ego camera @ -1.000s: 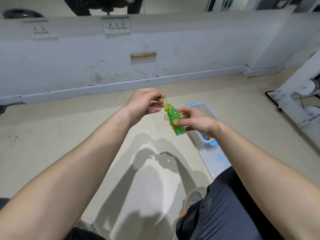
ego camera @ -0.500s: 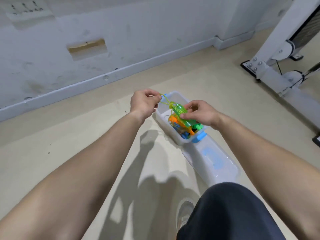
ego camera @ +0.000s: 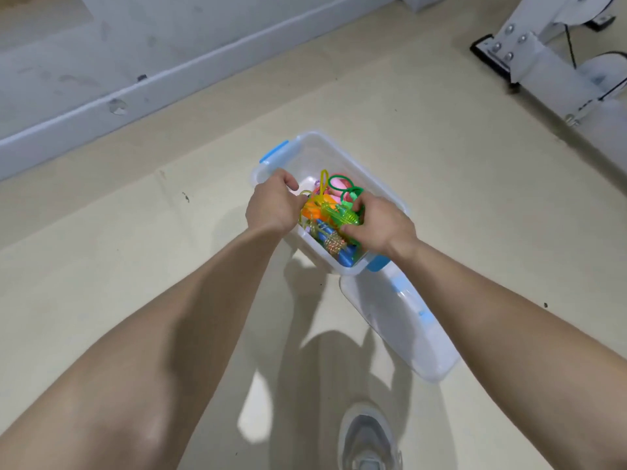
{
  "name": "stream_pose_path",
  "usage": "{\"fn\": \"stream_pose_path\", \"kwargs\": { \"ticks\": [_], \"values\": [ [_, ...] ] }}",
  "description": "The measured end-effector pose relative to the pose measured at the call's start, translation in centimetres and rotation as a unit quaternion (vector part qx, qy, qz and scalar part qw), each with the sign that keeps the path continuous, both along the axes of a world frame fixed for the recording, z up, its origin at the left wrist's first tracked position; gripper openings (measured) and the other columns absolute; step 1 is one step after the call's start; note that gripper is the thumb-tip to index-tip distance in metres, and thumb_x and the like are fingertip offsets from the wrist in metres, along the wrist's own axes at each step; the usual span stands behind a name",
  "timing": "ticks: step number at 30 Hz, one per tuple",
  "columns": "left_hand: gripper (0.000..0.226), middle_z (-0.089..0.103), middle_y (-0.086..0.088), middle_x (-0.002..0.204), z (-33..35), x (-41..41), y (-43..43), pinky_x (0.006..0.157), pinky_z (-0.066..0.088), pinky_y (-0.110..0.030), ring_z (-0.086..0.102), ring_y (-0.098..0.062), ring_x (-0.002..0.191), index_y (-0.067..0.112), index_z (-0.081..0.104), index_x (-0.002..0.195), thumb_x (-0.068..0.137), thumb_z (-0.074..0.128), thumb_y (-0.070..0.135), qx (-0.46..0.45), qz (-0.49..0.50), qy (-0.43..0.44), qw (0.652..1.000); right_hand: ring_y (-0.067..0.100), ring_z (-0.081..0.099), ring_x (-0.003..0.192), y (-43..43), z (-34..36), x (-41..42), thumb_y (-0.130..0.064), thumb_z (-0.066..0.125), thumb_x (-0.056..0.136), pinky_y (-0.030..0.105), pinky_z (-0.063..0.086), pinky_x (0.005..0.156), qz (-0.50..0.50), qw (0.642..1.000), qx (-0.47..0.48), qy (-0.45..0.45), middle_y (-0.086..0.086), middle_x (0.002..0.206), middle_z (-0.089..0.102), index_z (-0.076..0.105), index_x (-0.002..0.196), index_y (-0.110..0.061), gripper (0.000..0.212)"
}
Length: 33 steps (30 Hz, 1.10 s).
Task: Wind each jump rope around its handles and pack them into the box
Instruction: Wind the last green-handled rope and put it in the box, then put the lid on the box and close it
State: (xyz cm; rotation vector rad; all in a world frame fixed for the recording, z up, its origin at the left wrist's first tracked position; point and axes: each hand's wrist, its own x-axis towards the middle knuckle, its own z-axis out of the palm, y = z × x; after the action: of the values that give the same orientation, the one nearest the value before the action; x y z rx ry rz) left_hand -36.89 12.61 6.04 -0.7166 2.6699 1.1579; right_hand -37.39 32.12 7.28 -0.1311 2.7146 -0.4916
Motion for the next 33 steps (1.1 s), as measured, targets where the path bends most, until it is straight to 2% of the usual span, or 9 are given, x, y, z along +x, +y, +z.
{"fn": "stream_pose_path", "kwargs": {
  "ticks": [4,10,16,19,22,24,28,31,33],
  "values": [
    [0.006,0.071,0.003,0.094,-0.3,0.6,0.2,0.081,0.053,-0.034,0.066,-0.025,0.093,0.028,0.062,0.092,0.088,0.067,0.029,-0.04,-0.037,-0.016,0.998,0.029,0.055,0.111,-0.8,0.4,0.9,-0.046,0.065,0.087,0.036,0.044,0.08,0.021,0.995,0.08,0.048,0.005,0.12,0.05,0.057,0.121,-0.023,0.042],
    [0.025,0.069,0.0,0.116,3.4,2.5,-0.1,0.094,0.05,-0.034,0.062,-0.025,0.111,0.024,0.067,0.116,0.092,0.063,0.033,-0.053,-0.09,-0.033,0.994,0.03,0.056,0.113,-1.6,4.6,1.5,-0.039,0.061,0.089,0.032,0.039,0.078,0.049,0.995,0.087,0.032,0.007,0.123,0.051,0.057,0.124,-0.02,0.04],
    [0.012,0.067,-0.002,0.115,7.7,7.2,0.4,0.093,0.05,-0.036,0.06,-0.027,0.109,0.027,0.065,0.101,0.091,0.06,0.031,-0.048,-0.118,-0.073,0.989,0.025,0.056,0.096,0.3,8.9,3.7,-0.034,0.057,0.089,0.034,0.05,0.081,0.029,0.998,0.05,-0.022,0.004,0.11,0.061,0.065,0.112,-0.018,0.029],
    [0.009,0.07,-0.004,0.108,7.5,10.1,2.2,0.089,0.051,-0.035,0.062,-0.029,0.104,0.025,0.063,0.09,0.093,0.056,0.031,-0.049,-0.15,-0.072,0.985,0.029,0.06,0.106,3.8,8.0,6.3,-0.032,0.057,0.09,0.036,0.052,0.086,0.011,0.996,0.073,-0.047,0.008,0.118,0.064,0.066,0.111,-0.017,0.028],
    [0.01,0.07,0.0,0.098,5.3,12.3,4.6,0.078,0.047,-0.031,0.064,-0.026,0.098,0.025,0.062,0.087,0.092,0.055,0.03,-0.041,-0.2,-0.115,0.972,0.028,0.058,0.113,7.9,5.0,9.7,-0.034,0.056,0.091,0.037,0.052,0.091,-0.016,0.993,0.081,-0.089,0.007,0.122,0.062,0.065,0.115,-0.017,0.03],
    [0.009,0.069,0.0,0.105,3.1,13.2,6.5,0.079,0.046,-0.03,0.062,-0.025,0.103,0.027,0.065,0.096,0.091,0.057,0.03,-0.038,-0.225,-0.147,0.962,0.027,0.058,0.112,10.6,2.4,11.9,-0.036,0.055,0.091,0.037,0.051,0.09,-0.045,0.989,0.076,-0.118,0.006,0.123,0.061,0.063,0.117,-0.018,0.032],
    [0.046,0.059,-0.002,0.136,-1.4,13.8,10.1,0.094,0.041,-0.029,0.055,-0.023,0.123,0.025,0.052,0.141,0.096,0.058,0.034,-0.027,-0.269,-0.203,0.941,0.03,0.056,0.112,15.0,-3.3,15.3,-0.034,0.052,0.093,0.038,0.049,0.091,-0.141,0.971,0.053,-0.188,0.009,0.132,0.048,0.053,0.129,-0.016,0.04],
    [0.061,0.048,-0.007,0.147,-5.0,13.4,12.3,0.107,0.041,-0.039,0.049,-0.027,0.134,0.023,0.038,0.151,0.095,0.06,0.031,-0.04,-0.309,-0.227,0.923,0.039,0.052,0.117,16.8,-7.1,16.7,-0.028,0.05,0.094,0.041,0.046,0.091,-0.257,0.945,0.046,-0.198,0.013,0.135,0.039,0.04,0.135,-0.011,0.045],
    [0.066,0.039,-0.011,0.149,-7.3,13.0,13.3,0.109,0.04,-0.046,0.046,-0.034,0.135,0.02,0.031,0.152,0.094,0.059,0.032,-0.037,-0.279,-0.244,0.928,0.042,0.049,0.119,17.4,-9.1,17.1,-0.025,0.051,0.092,0.042,0.042,0.086,-0.364,0.914,0.038,-0.175,0.014,0.132,0.038,0.035,0.133,-0.009,0.047]
  ]
}}
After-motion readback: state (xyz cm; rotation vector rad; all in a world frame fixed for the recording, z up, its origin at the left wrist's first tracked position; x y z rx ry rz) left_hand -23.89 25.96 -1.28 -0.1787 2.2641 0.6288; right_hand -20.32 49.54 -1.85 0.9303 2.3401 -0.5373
